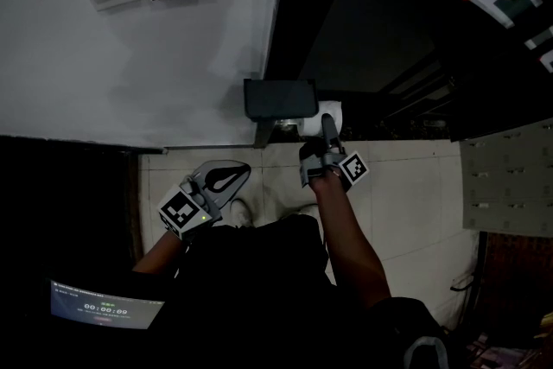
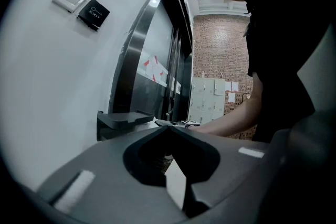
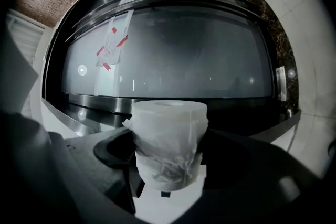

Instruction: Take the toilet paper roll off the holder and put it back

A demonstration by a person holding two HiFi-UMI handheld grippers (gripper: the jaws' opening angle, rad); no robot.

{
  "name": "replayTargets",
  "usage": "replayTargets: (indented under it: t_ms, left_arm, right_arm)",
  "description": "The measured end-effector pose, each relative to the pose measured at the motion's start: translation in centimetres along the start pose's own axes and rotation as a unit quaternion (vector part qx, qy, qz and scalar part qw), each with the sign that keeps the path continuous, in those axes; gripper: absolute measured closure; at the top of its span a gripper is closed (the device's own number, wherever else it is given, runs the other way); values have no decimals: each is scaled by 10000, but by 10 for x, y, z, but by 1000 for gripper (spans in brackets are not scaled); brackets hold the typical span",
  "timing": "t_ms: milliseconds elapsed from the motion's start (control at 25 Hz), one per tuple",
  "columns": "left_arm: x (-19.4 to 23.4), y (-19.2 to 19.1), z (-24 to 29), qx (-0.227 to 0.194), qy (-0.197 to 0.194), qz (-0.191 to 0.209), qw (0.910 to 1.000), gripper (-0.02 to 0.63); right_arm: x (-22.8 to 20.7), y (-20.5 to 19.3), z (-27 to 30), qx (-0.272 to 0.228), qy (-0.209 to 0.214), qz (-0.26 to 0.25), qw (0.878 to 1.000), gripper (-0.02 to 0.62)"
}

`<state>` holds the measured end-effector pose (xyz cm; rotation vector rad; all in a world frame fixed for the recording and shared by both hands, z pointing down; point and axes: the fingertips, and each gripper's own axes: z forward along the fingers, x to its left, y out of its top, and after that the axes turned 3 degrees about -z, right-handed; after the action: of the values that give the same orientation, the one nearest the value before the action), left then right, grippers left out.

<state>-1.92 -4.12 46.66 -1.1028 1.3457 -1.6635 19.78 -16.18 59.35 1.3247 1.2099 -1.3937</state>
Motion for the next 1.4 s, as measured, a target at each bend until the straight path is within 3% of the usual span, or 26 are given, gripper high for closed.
replayTargets:
  t_ms: [440, 640, 920, 1400]
  left_arm:
    - [1, -7, -8, -5, 56, 151, 9999, 603]
    - [0, 0, -11, 30, 123, -67, 9999, 603]
    - [6, -6, -14, 10, 152, -3, 9999, 603]
    - [7, -4, -16, -11, 172, -39, 9998, 603]
  right_arm:
    - [3, -46, 12, 360, -9, 81, 9993, 201]
    - [5, -68, 19, 509, -17, -12, 9987, 201]
    - [2, -102, 27, 723, -72, 6, 9974, 201]
    - [2, -118, 26, 691, -49, 165, 9975, 201]
